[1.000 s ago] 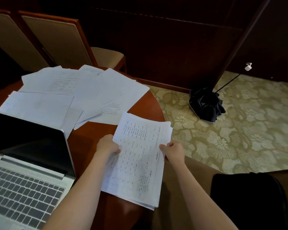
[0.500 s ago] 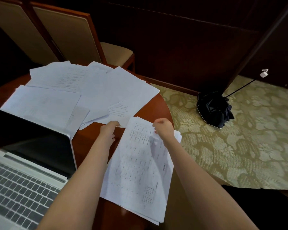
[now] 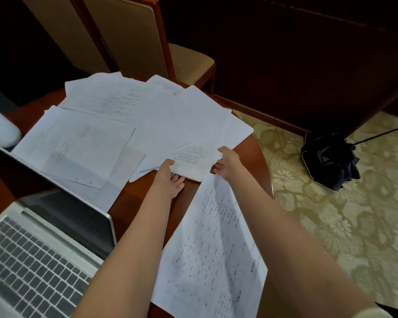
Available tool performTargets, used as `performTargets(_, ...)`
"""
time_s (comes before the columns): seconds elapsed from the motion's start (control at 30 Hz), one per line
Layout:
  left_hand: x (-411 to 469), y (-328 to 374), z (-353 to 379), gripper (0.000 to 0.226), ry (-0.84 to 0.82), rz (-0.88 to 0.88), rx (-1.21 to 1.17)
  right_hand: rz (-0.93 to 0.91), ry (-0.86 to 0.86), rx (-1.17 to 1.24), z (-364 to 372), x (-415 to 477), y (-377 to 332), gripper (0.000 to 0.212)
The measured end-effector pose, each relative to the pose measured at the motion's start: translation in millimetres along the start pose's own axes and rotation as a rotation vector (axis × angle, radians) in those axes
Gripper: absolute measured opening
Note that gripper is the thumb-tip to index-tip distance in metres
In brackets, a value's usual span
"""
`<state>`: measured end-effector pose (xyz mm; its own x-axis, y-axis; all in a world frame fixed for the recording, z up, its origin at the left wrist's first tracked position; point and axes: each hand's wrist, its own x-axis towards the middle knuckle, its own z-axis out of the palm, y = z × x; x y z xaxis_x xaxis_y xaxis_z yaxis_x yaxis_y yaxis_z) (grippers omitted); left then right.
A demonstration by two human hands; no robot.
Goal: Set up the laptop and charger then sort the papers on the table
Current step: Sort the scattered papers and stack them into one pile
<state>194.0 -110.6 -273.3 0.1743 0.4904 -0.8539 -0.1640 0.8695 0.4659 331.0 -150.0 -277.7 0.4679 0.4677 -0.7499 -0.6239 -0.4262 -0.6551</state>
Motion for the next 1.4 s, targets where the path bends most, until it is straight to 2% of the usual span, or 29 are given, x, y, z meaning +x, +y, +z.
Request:
performTargets(0.13,10,-1,5,0.042,0.07,0.077,0.079,0.03,0.013,-0.05,15,6,-4,0.035)
performTargets(0.23,18,-3,10,0.019,0.013,0.121,-0.008,0.052,0.014,-0.047,20,12,-5,0.028)
performTargets(0.3,18,-1,14,0.026,0.002,0.147,0.013,0.08,0.007,0.019,24,13,-5,0.019)
performTargets(0.37,16,1,15,0.037,0.005,0.167,0.033,0.061,-0.018,-0.003,27,14,-5,0.021)
performTargets(0.43,14,2,13,0.035,-0.024,0.17,0.029,0.043,-0.025,-0.016,29,13,-4,0.023)
performTargets(0.53,10,-1,4,0.019,-0.118,0.086,-0.066,0.045,-0.03,0.051,30,14,-5,0.025)
performTargets(0.6,6,-3,0,0.018,-0.166,0.07,-0.038,0.04,-0.062,-0.047,34,10,-4,0.029)
performTargets(0.67,4,-3,-1,0.018,-0.121,0.093,0.05,-0.01,-0.074,-0.251,37,11,-5,0.036)
performTargets(0.73,5,-4,-2,0.012,0.039,0.208,0.216,-0.097,-0.013,-0.424,34,10,-7,0.038)
performTargets(0.83,10,-4,-10,0.028,0.372,0.659,0.663,-0.194,0.079,-0.586,22,9,-17,0.022)
performTargets(0.9,11,-2,-12,0.017,0.412,0.84,0.838,-0.226,0.099,-0.65,14,10,-21,0.011)
performTargets(0.93,15,-1,-12,0.012,0.414,0.874,0.896,-0.224,0.104,-0.672,9,9,-21,0.011)
performTargets(0.97,19,0,-9,0.017,0.411,0.886,0.951,-0.218,0.091,-0.686,4,6,-22,0.013)
performTargets(1.03,27,1,-2,0.032,0.343,0.853,1.028,-0.204,0.066,-0.719,-7,6,-23,0.02)
performTargets(1.13,28,-4,9,0.036,0.241,0.807,1.008,-0.157,0.114,-0.682,-29,-1,-26,0.033)
performTargets(1.23,20,-10,13,0.035,0.305,0.778,0.962,-0.135,0.056,-0.517,-59,-5,-20,0.042)
performTargets(1.3,16,-10,9,0.042,0.337,0.69,0.932,-0.12,-0.012,-0.361,-80,-14,-10,0.048)
performTargets(1.4,12,-9,-1,0.047,0.16,0.445,0.695,-0.086,-0.128,-0.277,-105,-25,7,0.046)
